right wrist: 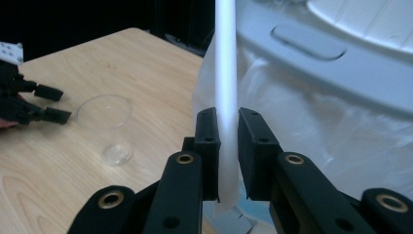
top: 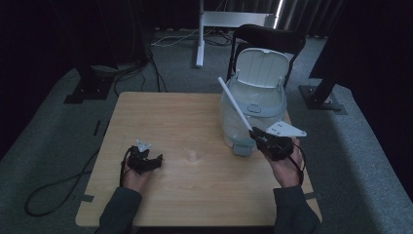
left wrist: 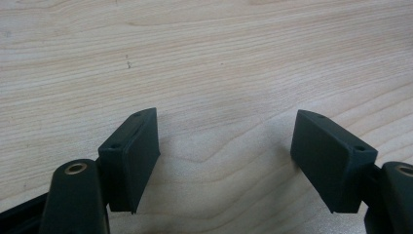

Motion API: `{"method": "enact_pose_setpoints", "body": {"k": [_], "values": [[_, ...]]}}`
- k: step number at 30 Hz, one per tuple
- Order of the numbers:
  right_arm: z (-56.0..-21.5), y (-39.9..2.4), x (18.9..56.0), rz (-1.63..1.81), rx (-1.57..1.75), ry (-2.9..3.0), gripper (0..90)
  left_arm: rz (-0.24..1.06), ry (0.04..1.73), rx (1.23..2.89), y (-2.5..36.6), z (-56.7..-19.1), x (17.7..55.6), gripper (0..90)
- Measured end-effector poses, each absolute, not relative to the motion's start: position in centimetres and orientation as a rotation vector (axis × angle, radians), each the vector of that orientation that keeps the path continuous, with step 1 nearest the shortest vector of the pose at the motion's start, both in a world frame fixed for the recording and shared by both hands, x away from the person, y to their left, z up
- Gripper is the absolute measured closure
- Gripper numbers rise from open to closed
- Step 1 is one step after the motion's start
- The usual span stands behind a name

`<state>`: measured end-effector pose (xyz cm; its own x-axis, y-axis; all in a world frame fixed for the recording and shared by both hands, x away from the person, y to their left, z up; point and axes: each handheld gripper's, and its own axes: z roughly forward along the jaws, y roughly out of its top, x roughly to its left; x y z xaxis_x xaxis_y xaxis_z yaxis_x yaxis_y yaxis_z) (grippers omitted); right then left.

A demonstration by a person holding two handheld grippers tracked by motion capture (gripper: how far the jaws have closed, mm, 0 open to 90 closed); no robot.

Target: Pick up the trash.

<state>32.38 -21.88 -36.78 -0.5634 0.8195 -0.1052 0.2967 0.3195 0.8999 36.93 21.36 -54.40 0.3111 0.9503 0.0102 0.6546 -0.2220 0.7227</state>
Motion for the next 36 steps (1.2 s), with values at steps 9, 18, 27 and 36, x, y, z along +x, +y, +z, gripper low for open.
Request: {"method": "enact_pose_setpoints", "body": {"k": [9,18,27,36], "values": [[-35.4,-22.6,32.9,1.228,0.984,1.980,79.0,0.618,1.418,1.961,21.3,-54.4,36.9,26.0],[-34.5,-23.3,33.2,1.238,0.994,1.941,78.9,0.621,1.416,1.964,21.4,-54.4,36.9,26.0],[-33.5,-24.1,34.2,1.254,1.013,1.894,79.0,0.620,1.416,1.963,21.4,-54.4,36.9,26.0],[-32.6,-24.8,35.2,1.261,1.037,1.852,79.0,0.619,1.418,1.962,21.4,-54.4,36.9,25.9]]}}
